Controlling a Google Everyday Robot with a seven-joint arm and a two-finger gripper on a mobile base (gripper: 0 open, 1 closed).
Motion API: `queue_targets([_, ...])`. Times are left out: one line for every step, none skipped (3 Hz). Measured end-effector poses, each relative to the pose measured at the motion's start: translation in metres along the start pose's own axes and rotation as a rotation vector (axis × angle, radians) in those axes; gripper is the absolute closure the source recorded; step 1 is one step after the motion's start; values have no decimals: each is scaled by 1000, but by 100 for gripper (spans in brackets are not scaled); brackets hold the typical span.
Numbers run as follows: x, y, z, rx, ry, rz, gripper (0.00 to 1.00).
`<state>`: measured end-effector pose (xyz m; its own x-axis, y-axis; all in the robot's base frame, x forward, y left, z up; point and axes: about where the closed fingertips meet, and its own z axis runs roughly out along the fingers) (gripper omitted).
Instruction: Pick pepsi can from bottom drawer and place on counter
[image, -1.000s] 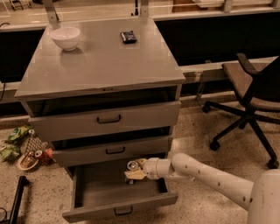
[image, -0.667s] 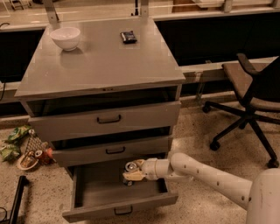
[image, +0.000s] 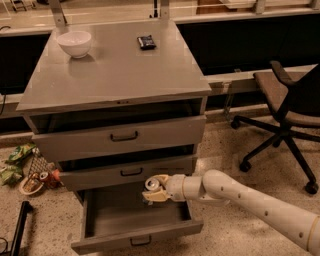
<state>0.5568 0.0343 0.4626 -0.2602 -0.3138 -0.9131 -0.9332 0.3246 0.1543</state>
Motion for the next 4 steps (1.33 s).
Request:
queue_targets([-61, 25, -33, 21, 29, -77, 100])
queue_targets([-107, 30, -47, 32, 53, -132, 100])
queue_targets([-152, 21, -59, 97, -27, -209, 100])
queue_targets([-171, 29, -54, 88, -60, -249, 100])
